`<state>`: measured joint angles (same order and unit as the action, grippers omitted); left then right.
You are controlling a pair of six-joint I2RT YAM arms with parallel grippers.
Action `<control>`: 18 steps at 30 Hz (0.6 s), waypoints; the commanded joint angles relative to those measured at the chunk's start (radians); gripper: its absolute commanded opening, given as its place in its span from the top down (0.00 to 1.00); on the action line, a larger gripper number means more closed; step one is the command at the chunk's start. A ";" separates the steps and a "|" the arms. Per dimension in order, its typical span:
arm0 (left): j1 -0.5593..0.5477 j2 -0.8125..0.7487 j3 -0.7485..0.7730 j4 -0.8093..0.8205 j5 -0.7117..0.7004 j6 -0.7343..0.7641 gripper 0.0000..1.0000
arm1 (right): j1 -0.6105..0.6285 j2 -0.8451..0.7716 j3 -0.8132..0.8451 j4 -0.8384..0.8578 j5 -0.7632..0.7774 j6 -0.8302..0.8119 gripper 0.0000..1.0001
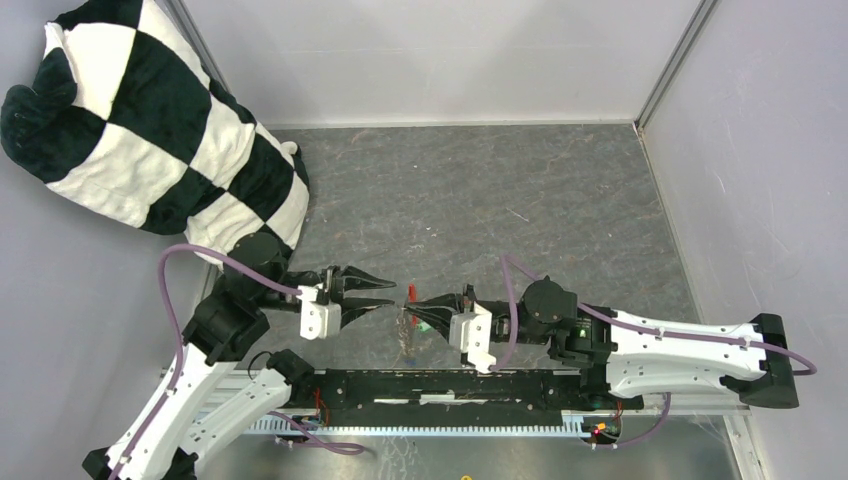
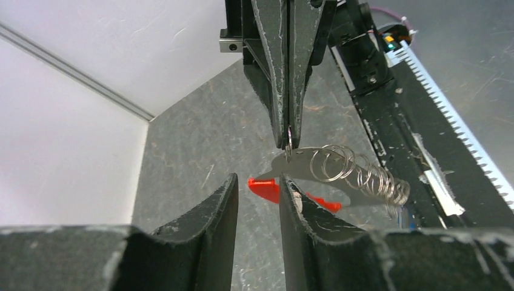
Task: Put the keys on the keyring
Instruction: Adjust the keyring.
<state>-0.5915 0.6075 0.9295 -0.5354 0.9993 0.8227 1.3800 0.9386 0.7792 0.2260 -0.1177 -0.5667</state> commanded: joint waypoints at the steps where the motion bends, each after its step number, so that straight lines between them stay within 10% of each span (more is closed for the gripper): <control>1: -0.002 0.021 0.019 -0.022 0.085 -0.057 0.65 | 0.000 -0.015 -0.008 0.162 -0.039 -0.020 1.00; 18: -0.004 0.035 0.038 -0.001 0.126 -0.086 0.68 | 0.001 0.009 -0.024 0.210 -0.057 -0.015 0.99</control>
<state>-0.5915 0.6388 0.9363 -0.5903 1.0813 0.7959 1.3800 0.9455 0.7547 0.3527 -0.1585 -0.5774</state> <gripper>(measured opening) 0.326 0.012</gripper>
